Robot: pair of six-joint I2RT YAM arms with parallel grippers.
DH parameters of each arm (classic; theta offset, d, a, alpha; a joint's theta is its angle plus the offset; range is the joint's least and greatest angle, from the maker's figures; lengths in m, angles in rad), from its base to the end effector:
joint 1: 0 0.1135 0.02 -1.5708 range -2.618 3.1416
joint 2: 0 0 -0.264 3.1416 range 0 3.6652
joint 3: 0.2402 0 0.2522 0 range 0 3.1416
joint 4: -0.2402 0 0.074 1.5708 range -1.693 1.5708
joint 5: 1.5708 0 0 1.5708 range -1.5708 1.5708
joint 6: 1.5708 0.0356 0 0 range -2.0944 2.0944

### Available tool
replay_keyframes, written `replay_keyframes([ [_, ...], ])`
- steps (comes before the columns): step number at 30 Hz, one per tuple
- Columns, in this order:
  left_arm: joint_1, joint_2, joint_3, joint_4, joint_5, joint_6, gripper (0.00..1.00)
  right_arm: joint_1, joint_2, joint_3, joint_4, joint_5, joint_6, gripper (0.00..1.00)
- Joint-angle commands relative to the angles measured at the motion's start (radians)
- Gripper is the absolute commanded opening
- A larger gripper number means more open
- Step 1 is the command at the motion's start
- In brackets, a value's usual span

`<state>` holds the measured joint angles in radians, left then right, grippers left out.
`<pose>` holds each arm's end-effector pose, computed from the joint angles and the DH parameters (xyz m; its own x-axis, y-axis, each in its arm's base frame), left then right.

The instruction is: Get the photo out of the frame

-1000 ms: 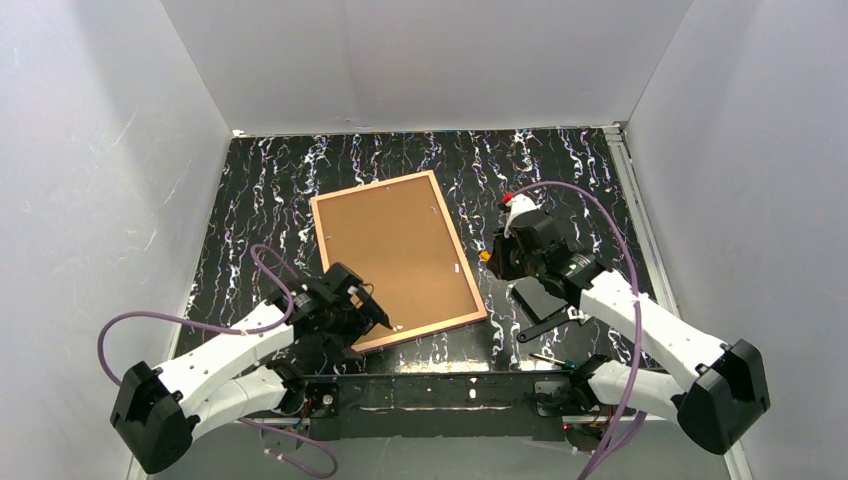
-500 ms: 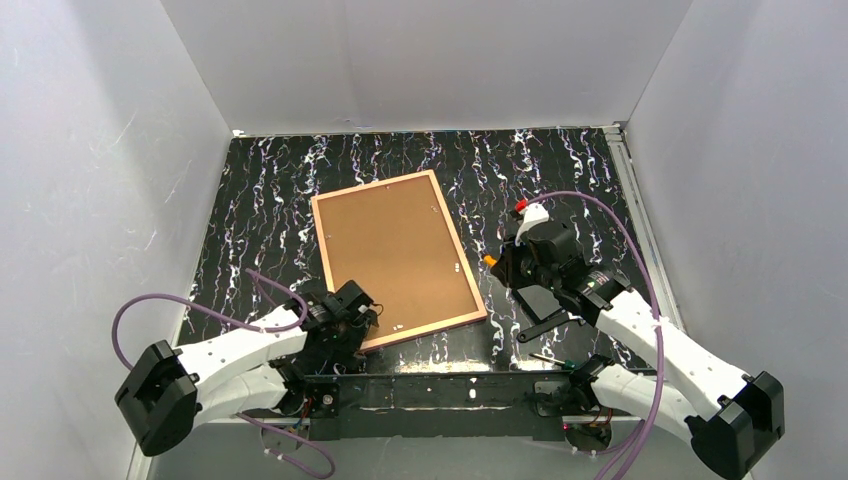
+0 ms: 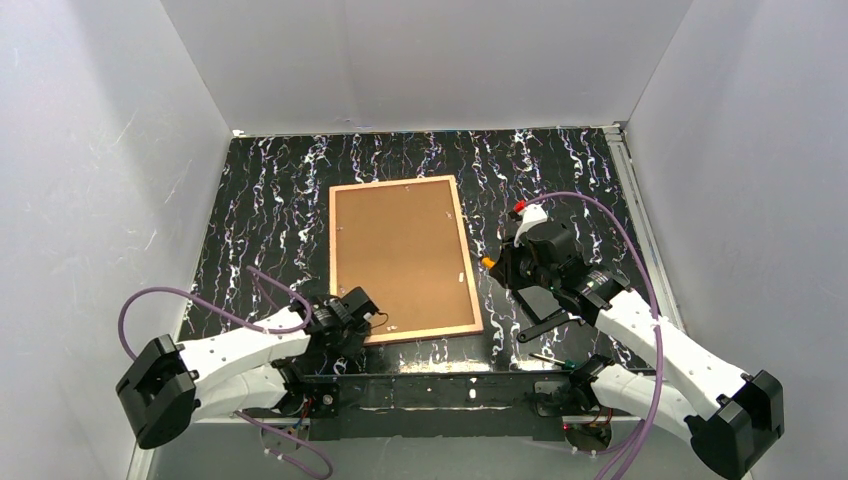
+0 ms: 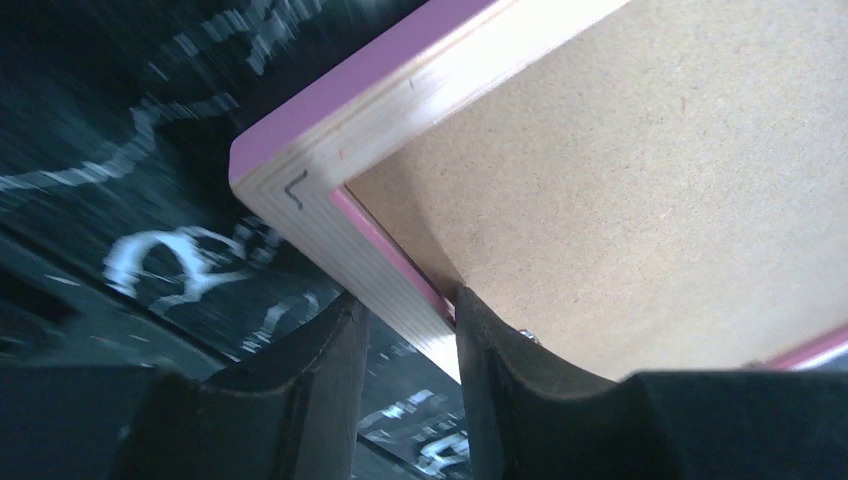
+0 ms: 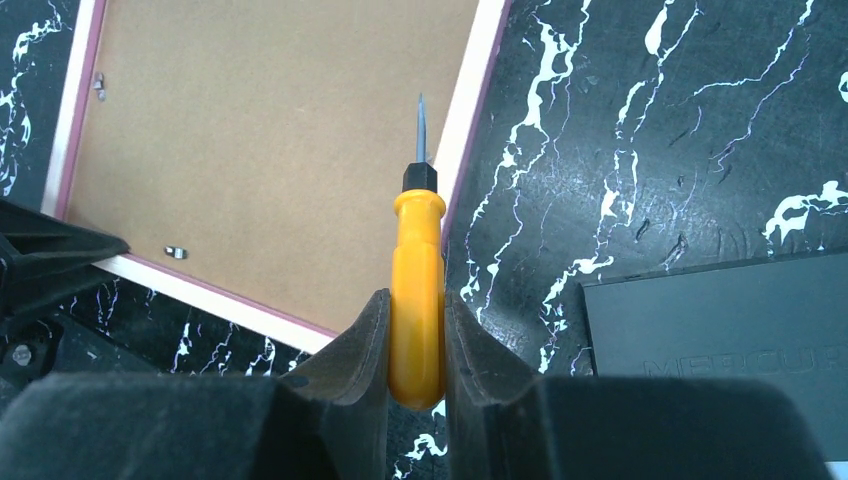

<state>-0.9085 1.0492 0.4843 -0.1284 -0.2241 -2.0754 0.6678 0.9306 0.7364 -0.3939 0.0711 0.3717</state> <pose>0.1360 -0.1616 0.1925 -0.3910 -0.8865 0.2475 -0.6649 0.0861 -0.7419 0.1628 0.1252 0.2761 -0.6134 -0.0223 -0.7895 -0.3741 0.8886 0.2655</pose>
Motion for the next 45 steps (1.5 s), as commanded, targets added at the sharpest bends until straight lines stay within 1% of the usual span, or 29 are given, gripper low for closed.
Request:
replay_keyframes([
  [1,0.033,-0.024,0.034,-0.417,-0.214,0.194,0.16,0.001,0.0,0.006,0.024,-0.002,0.002,0.01],
  [3,0.111,-0.044,0.039,-0.421,-0.203,0.358,0.16,0.002,0.0,0.003,0.021,-0.004,-0.001,0.01],
  [6,0.282,-0.05,0.031,-0.351,-0.106,0.647,0.14,0.001,0.002,-0.004,0.021,-0.005,-0.003,0.01],
  [8,0.384,-0.025,0.061,-0.317,-0.039,0.853,0.08,0.001,0.008,-0.006,0.022,-0.01,-0.002,0.01],
  [9,0.429,-0.005,0.1,-0.334,-0.02,0.949,0.05,0.0,0.011,-0.008,0.023,-0.012,-0.002,0.01],
  [12,0.524,0.112,0.235,-0.345,0.057,1.273,0.0,0.001,0.023,-0.008,0.021,-0.018,-0.002,0.01],
  [15,0.601,0.29,0.4,-0.459,0.069,1.53,0.0,0.003,0.039,-0.006,0.028,-0.027,-0.001,0.01],
  [16,0.631,0.335,0.438,-0.477,0.072,1.567,0.0,0.003,0.043,-0.004,0.029,-0.032,-0.001,0.01],
  [18,0.689,0.379,0.472,-0.462,0.074,1.654,0.0,0.008,0.055,0.004,0.028,-0.037,0.001,0.01],
  [21,0.749,0.428,0.521,-0.435,0.011,1.705,0.0,0.014,0.062,0.013,0.024,-0.037,0.0,0.01],
  [24,0.793,0.52,0.592,-0.433,-0.041,1.733,0.0,0.018,0.065,0.016,0.029,-0.039,0.003,0.01],
  [26,0.809,0.601,0.652,-0.442,-0.07,1.748,0.08,0.022,0.072,0.022,0.025,-0.04,0.002,0.01],
  [30,0.853,0.712,0.795,-0.482,-0.088,1.77,0.21,0.028,0.067,0.021,0.016,-0.036,0.004,0.01],
  [32,0.878,0.749,0.862,-0.512,-0.11,1.77,0.36,0.03,0.062,0.02,0.011,-0.034,0.003,0.01],
  [34,0.884,0.768,0.919,-0.546,-0.141,1.769,0.6,0.032,0.059,0.019,0.002,-0.025,0.004,0.01],
  [35,0.885,0.769,0.941,-0.57,-0.138,1.765,0.66,0.033,0.061,0.02,-0.005,-0.014,0.004,0.01],
  [36,0.884,0.761,0.955,-0.597,-0.106,1.754,0.69,0.031,0.062,0.021,-0.012,-0.001,0.003,0.01],
  [38,0.882,0.708,0.933,-0.612,0.049,1.697,0.71,0.032,0.065,0.021,-0.026,0.037,0.001,0.01],
  [39,0.877,0.662,0.888,-0.597,0.154,1.666,0.72,0.032,0.068,0.021,-0.027,0.055,0.0,0.01],
  [40,0.864,0.615,0.836,-0.566,0.268,1.628,0.78,0.033,0.071,0.021,-0.023,0.062,-0.002,0.01],
  [41,0.841,0.561,0.771,-0.538,0.351,1.591,0.8,0.033,0.075,0.021,-0.02,0.068,-0.005,0.01],
  [43,0.762,0.46,0.65,-0.513,0.427,1.506,0.81,0.032,0.085,0.019,-0.01,0.064,-0.007,0.01],
  [44,0.686,0.412,0.61,-0.51,0.435,1.468,0.82,0.032,0.091,0.018,-0.003,0.058,-0.007,0.01],
  [45,0.645,0.366,0.572,-0.502,0.44,1.418,0.81,0.032,0.099,0.016,0.005,0.051,-0.007,0.01],
])
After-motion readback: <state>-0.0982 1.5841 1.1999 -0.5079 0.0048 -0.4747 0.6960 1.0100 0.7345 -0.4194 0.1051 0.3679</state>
